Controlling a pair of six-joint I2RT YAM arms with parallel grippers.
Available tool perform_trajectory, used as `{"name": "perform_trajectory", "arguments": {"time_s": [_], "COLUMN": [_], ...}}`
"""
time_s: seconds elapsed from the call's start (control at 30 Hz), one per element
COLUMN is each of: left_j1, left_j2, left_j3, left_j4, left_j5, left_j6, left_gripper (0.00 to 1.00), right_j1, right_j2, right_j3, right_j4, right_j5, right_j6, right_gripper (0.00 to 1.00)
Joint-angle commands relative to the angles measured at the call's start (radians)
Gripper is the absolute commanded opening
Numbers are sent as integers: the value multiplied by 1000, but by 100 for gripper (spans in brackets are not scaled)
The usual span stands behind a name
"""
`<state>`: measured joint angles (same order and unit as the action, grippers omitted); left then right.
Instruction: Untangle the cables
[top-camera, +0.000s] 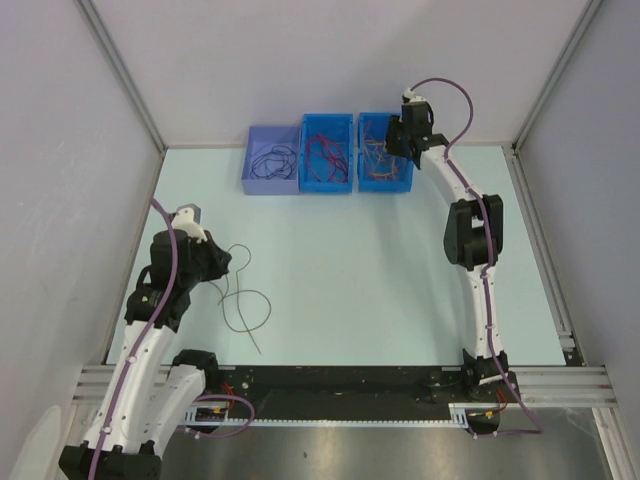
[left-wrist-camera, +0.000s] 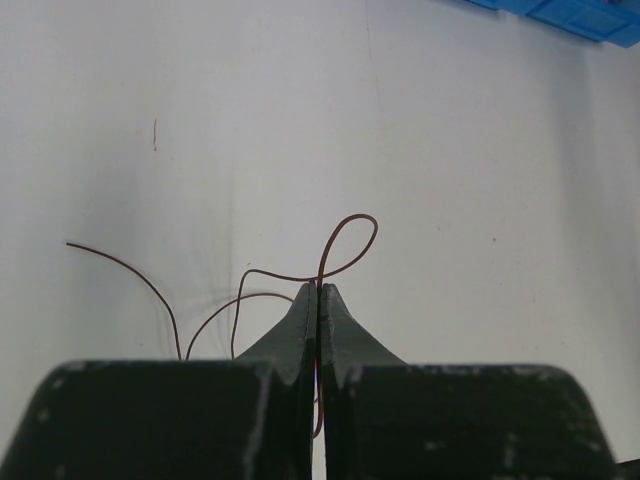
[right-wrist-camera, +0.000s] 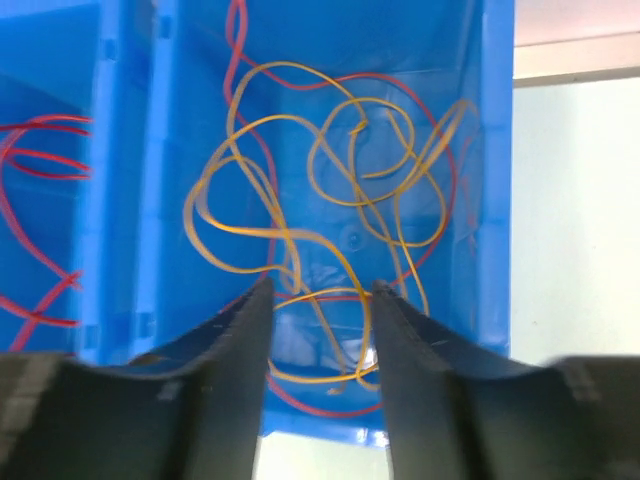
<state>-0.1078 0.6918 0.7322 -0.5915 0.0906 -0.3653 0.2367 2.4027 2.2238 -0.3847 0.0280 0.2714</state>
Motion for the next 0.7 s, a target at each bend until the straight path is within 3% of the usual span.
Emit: {"name": "perform_trajectory", "arguments": {"time_s": [0.0,0.07,0.2,0.3,0.33,0.5,0.67], "left_j1": [10,10,10,10,10,10,10], "left_j2": [-11,-14,-18,-23,-23,-26,-17], "left_j3": [-2,-2,-2,-2,-4,-1,9], "left_j4": [27,27,27,27,27,25,24], "left_j5": [14,14,12,9,9,9,11], "left_j6": [8,8,6,8,6,6,6], "left_gripper": [0,0,0,0,0,0,0], "right_j1": [16,26,55,84,91,157,329], "right_j2": [-135,-184,-301,-462,-508,-828,-1080], "right_j3": [46,56,34,-140,-296,-769,-1230], "right_j4": [20,7,-14,36,62,230,337], "right_j5": [-13,-17,1,12,9,62,232], "right_j6": [14,20,29,54,74,152,261], "right_gripper": [53,61,67,68,69,68,68]}}
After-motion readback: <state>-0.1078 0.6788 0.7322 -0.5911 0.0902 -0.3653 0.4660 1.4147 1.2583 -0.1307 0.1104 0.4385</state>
